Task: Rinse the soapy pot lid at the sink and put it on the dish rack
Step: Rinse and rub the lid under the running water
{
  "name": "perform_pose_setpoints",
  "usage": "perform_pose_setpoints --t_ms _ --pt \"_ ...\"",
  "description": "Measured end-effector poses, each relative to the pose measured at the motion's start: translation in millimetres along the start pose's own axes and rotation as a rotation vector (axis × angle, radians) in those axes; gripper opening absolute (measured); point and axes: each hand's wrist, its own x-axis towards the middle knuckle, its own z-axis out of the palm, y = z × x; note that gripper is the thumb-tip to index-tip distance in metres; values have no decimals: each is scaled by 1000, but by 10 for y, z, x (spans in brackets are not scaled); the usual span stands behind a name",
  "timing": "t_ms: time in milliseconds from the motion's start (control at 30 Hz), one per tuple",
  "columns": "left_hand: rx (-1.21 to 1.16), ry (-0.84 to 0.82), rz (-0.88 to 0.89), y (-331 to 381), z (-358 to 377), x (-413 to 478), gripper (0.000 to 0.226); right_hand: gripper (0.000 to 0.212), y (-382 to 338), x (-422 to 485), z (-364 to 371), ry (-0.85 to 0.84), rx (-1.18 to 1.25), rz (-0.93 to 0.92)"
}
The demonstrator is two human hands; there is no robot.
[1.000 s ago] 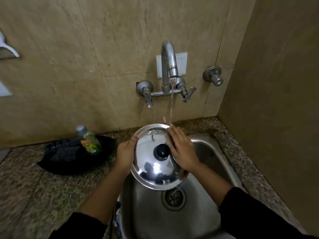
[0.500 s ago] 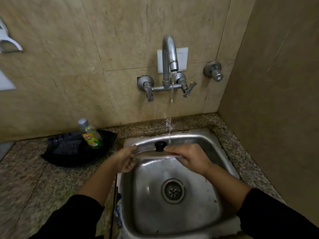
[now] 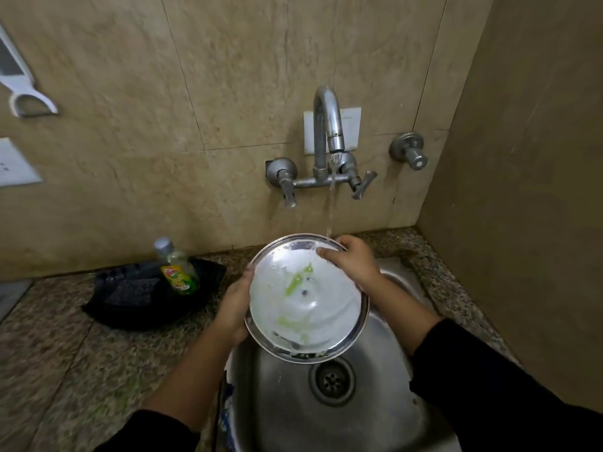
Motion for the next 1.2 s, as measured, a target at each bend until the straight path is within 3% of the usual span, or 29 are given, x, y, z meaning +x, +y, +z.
perform_pose_setpoints --t_ms 67,133,267,367,433,533,600,767,833,967,1033,1100,1200 --pt "8 38 5 -33 97 1 46 33 45 -22 119 164 -554 -125" --pt "-35 44 2 -77 227 13 47 55 61 -100 294 188 -852 -332" --pt "-112 12 -4 -47 409 78 42 62 93 -334 527 -248 -775 -638" --pt "-172 23 37 -12 367 104 27 62 274 -522 343 -362 -806 -692" --pt "-185 20 61 -12 343 94 19 66 428 -480 131 -297 -875 -607" --pt "-161 -6 48 -74 413 65 18 74 448 -213 -53 -63 -971 -373" --pt "-164 -22 29 -106 522 60 20 75 304 -78 40 -6 -922 -363" --pt "-216 35 81 -18 598 113 23 65 154 -421 229 -390 -803 -688" --pt "-195 86 103 -1 509 126 23 62 343 -500 56 -411 -836 -708" --pt "-156 93 114 -45 441 95 15 72 544 -241 -228 -145 -1004 -406" --pt "-141 58 83 -85 499 48 11 75 441 -93 -134 -34 -947 -363" --pt "-135 -3 58 -102 570 10 12 70 269 -55 79 -62 -832 -464" --pt "-116 -30 105 -98 576 5 12 59 231 -177 271 -232 -774 -741"
